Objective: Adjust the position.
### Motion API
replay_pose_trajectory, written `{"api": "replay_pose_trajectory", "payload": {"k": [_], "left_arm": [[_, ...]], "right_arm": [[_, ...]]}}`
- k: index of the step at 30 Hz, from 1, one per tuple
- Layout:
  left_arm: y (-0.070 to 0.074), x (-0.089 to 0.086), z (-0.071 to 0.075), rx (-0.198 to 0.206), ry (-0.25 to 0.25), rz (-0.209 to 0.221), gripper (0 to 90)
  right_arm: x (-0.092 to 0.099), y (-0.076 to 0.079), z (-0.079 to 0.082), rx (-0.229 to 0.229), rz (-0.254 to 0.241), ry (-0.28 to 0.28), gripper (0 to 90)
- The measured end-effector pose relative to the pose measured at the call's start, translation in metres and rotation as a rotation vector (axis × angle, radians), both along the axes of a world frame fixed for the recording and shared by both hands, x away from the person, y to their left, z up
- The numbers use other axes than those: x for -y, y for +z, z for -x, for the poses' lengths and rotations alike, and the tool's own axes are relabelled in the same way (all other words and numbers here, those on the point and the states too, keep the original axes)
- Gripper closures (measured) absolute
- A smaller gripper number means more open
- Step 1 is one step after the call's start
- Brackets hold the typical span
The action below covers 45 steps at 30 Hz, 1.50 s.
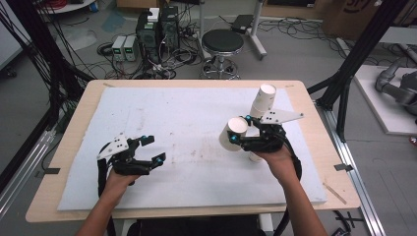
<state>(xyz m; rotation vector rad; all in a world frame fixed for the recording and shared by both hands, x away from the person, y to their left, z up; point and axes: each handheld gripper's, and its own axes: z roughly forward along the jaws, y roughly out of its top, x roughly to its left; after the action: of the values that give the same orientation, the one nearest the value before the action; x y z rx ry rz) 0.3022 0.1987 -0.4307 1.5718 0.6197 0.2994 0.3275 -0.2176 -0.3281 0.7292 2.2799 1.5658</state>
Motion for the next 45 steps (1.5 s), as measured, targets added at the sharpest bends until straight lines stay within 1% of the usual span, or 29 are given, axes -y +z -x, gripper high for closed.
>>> {"api": "replay_pose_trajectory", "payload": {"k": [2,9,13,17,21,22,27,28,30,31,32,34,36,38,40,42,45], "left_arm": [[0.000,0.004,0.000,0.000,-0.024,-0.006,15.2],[0.000,0.009,0.000,0.001,-0.048,-0.020,15.3],[0.004,0.011,0.002,0.004,-0.062,-0.024,15.5],[0.005,0.016,0.004,0.001,-0.096,-0.031,15.8],[0.006,0.024,0.005,0.002,-0.131,-0.049,15.8],[0.006,0.024,0.005,0.002,-0.131,-0.049,15.8],[0.009,0.035,0.004,0.011,-0.172,-0.058,15.9],[0.009,0.035,0.004,0.011,-0.172,-0.058,16.2],[0.009,0.041,0.004,0.010,-0.193,-0.066,16.3],[0.009,0.041,0.004,0.010,-0.193,-0.066,16.3],[0.010,0.045,0.004,0.008,-0.207,-0.069,16.3],[0.010,0.048,0.004,0.011,-0.217,-0.067,16.2],[0.010,0.053,0.004,0.011,-0.224,-0.066,16.2],[0.010,0.057,0.004,0.012,-0.234,-0.066,16.2],[0.009,0.063,0.004,0.009,-0.246,-0.069,16.2],[0.009,0.067,0.003,0.011,-0.254,-0.073,16.2],[0.010,0.072,0.002,0.013,-0.257,-0.074,16.2]], "right_arm": [[-0.002,-0.001,0.001,-0.003,0.003,0.009,35.3],[-0.007,-0.004,0.002,-0.003,0.004,0.026,35.2],[-0.013,-0.006,0.002,-0.010,-0.003,0.041,35.2],[-0.018,-0.007,0.002,-0.011,0.000,0.062,35.2],[-0.024,-0.008,0.003,-0.012,0.005,0.088,35.2],[-0.026,-0.009,0.003,-0.017,0.006,0.094,35.2],[-0.033,-0.015,0.004,-0.035,0.007,0.121,35.2],[-0.033,-0.015,0.004,-0.035,0.007,0.121,35.2],[-0.036,-0.018,0.006,-0.034,0.010,0.133,35.2],[-0.036,-0.019,0.006,-0.034,0.008,0.135,35.2],[-0.037,-0.020,0.007,-0.031,0.006,0.137,35.2],[-0.038,-0.023,0.009,-0.038,-0.003,0.144,35.2],[-0.038,-0.026,0.010,-0.034,-0.001,0.145,35.2],[-0.040,-0.028,0.012,-0.041,-0.004,0.153,35.2],[-0.040,-0.030,0.013,-0.035,-0.008,0.157,35.2],[-0.041,-0.031,0.013,-0.042,-0.018,0.164,35.2],[-0.042,-0.032,0.014,-0.042,-0.020,0.173,35.2]]}}
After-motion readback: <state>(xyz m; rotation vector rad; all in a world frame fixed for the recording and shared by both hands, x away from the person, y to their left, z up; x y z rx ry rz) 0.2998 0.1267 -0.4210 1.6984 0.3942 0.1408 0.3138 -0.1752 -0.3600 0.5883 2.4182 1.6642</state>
